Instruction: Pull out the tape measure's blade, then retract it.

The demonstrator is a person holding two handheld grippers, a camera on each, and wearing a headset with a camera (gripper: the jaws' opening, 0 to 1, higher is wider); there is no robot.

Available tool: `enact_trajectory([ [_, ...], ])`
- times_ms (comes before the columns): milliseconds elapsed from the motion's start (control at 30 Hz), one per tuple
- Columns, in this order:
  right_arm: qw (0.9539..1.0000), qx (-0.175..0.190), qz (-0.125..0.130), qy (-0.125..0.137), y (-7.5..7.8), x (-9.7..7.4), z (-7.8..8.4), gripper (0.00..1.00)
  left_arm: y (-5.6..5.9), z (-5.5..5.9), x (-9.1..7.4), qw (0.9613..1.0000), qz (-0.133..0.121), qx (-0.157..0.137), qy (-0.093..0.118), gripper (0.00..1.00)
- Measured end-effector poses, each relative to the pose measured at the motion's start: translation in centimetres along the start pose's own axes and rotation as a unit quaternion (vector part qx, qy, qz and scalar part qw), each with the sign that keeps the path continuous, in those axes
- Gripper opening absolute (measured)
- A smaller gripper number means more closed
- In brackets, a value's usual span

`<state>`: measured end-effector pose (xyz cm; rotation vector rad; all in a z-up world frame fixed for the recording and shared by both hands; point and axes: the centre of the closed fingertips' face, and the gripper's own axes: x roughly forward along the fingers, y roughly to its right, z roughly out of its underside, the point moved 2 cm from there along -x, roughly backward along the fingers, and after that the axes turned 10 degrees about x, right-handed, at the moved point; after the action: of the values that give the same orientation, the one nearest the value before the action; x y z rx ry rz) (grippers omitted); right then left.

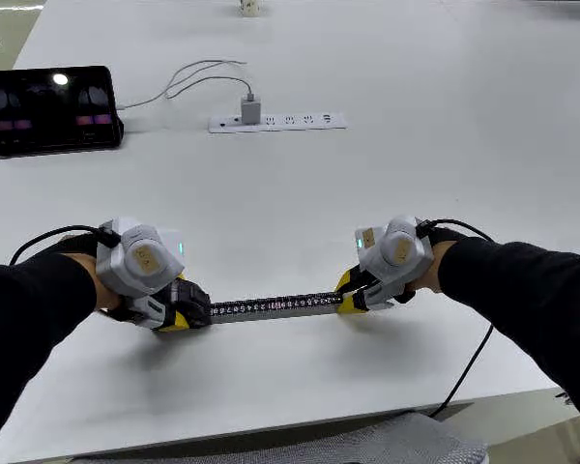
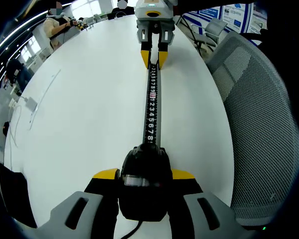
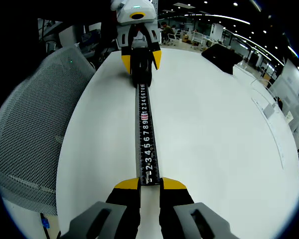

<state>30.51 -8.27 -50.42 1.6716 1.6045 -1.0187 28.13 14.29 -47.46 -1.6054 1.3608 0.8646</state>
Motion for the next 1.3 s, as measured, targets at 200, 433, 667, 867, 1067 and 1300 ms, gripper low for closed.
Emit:
enact_trajectory([
  [200, 1.0000, -0.001, 0.001, 0.000, 0.1, -0.2, 0.1, 0.10, 0.0, -0.1, 0.0, 1.0000, 0.000, 0.001, 0.000, 0.32],
  [433, 1.0000, 0.001, 0.003, -0.003, 0.3, -0.5, 0.7, 0.10, 0.0, -0.1, -0.1, 1.0000, -0.001, 0.001, 0.000, 0.32],
  [667, 1.0000, 0.003, 0.006, -0.005, 0.4, -0.7, 1.1, 0.10, 0.0, -0.1, 0.0, 1.0000, -0.001, 0.000, 0.001, 0.32],
  [867, 0.9999, 0.004, 0.009, -0.008, 0.5, -0.9, 1.5, 0.10, 0.0, 0.0, 0.0, 1.0000, -0.001, 0.001, 0.000, 0.32],
  [1067, 0.9999, 0.003, 0.010, -0.011, 0.6, -1.1, 1.8, 0.10, 0.0, 0.0, 0.0, 1.0000, -0.002, 0.000, 0.001, 0.32],
  [1300, 0.9998, 0.004, 0.012, -0.015, 0.7, -1.4, 2.3, 0.10, 0.0, 0.0, 0.0, 1.0000, -0.003, 0.000, 0.000, 0.32],
])
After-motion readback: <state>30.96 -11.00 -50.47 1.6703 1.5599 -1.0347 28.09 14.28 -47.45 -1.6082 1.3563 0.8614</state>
